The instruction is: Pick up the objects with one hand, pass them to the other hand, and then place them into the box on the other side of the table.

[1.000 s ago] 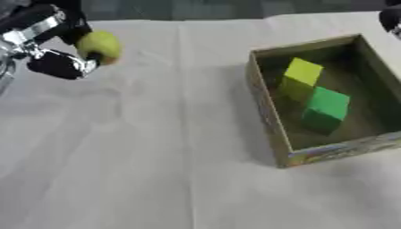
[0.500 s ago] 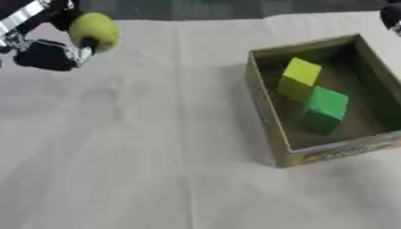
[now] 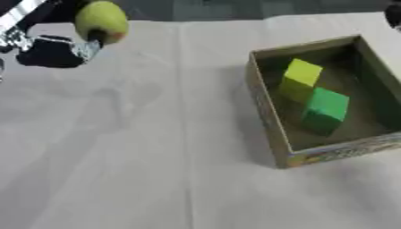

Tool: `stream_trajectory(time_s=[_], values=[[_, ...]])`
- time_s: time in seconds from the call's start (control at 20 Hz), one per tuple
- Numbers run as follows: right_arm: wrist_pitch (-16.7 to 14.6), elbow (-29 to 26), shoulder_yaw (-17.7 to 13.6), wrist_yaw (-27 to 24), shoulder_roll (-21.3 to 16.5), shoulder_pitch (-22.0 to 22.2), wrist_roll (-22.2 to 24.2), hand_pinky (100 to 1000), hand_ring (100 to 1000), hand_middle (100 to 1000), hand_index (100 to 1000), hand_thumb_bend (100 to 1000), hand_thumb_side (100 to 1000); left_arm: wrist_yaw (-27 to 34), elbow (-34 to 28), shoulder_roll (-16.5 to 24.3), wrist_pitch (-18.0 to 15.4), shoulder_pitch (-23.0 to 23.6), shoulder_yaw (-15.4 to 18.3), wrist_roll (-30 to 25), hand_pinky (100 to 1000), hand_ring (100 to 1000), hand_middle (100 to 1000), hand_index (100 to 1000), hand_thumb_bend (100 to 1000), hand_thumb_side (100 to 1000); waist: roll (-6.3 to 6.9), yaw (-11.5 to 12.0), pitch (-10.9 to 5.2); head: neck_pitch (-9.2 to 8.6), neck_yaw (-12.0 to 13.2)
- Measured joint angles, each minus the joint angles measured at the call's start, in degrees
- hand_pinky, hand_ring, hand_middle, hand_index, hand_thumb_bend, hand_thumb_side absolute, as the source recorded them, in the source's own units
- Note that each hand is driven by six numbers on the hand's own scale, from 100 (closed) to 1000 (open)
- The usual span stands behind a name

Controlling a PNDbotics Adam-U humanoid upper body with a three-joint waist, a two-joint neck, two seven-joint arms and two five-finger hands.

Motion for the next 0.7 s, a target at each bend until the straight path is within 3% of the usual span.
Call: stream_trajectory(time_s=[0.35,0.7], values=[[0.1,0.0,0.0,-0.1,0.0,0.0,-0.1,914,722,743,834,304,405,0.0,-1.4,-1.7,0.0,-1.1,-1.4,1.0,698,547,470,559,100,149,0.00,-0.2,0.00,-0.02,-0.4],[0.1,-0.3,-0.1,-0.2,0.0,0.0,-0.1,914,722,743,834,301,405,-0.6,-1.6,-3.8,-0.3,-1.5,-2.5,1.7,695,542,465,556,100,157,0.00,-0.2,0.00,-0.02,-2.5]])
